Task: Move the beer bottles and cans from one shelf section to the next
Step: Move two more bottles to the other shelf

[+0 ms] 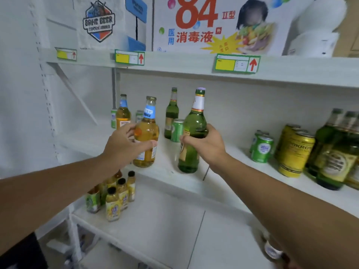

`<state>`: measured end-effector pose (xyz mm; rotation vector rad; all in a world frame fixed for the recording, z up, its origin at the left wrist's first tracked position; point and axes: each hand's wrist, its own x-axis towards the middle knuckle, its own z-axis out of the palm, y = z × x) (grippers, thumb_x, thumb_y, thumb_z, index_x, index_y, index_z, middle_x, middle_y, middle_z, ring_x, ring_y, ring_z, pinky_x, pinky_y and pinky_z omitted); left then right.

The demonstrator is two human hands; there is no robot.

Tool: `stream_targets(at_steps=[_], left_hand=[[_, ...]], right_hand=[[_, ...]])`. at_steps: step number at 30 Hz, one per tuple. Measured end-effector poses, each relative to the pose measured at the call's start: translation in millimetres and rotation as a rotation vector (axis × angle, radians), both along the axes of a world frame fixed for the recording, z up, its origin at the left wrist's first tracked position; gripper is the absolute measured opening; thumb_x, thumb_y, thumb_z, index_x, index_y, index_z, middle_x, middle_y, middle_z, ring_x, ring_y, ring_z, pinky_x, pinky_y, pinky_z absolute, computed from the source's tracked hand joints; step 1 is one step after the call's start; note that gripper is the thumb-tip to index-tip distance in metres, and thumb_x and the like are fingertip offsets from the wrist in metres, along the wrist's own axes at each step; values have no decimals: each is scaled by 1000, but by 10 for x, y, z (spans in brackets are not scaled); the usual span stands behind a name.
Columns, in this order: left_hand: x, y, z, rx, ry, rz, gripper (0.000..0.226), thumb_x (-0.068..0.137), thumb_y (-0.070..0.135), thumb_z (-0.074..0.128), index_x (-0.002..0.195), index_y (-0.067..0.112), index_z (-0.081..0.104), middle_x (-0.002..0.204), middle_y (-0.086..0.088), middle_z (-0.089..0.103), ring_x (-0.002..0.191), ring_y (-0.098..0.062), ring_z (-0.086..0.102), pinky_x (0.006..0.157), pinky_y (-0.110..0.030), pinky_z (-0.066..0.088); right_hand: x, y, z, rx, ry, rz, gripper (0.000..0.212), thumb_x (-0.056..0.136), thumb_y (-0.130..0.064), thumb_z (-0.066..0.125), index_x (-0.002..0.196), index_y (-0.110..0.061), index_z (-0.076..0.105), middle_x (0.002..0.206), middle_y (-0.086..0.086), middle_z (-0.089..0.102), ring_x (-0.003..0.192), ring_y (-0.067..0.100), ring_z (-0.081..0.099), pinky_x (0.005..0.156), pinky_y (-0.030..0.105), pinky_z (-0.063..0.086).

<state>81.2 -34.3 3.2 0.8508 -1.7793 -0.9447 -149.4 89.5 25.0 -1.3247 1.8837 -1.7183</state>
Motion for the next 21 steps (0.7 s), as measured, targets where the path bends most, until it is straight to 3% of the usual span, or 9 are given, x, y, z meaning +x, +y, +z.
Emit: stream_targets(at_steps=[4,11,16,19,21], left_hand=[[-212,427,-23,0,23,-61,68,72,44,98,132,34,67,118,23,76,104,-2,75,102,-37,60],[-848,1194,-32,32,27,-224,51,71,37,100,111,38,68,112,20,80,102,-8,78,102,-43,61],[-1404,1826,22,58,55,-306,63,70,35,101,124,30,69,117,14,79,105,-12,77,99,-41,62],[-1780,2225,80,70,68,-353,61,71,32,100,123,29,68,118,11,79,104,-11,77,93,-35,61],[-2026,2470,107,83,63,-389,63,70,33,101,123,28,68,117,11,80,105,-12,78,96,-38,62]], right_hand=[[-54,600,-41,11,9,-91,55,70,-33,98,115,-29,67,108,-6,76,102,14,73,88,38,63],[-333,1777,-74,32,75,-234,56,67,-36,98,113,-30,67,104,-9,77,100,11,73,91,41,64],[-742,2581,-8,7,71,-302,61,65,-38,97,118,-31,67,107,-10,77,102,10,73,94,44,64],[-1038,3100,44,3,58,-352,66,70,-36,97,127,-30,64,113,-11,74,108,10,70,98,43,61],[-1240,3439,43,8,64,-404,69,72,-36,96,131,-29,62,115,-12,73,111,12,69,98,42,60]])
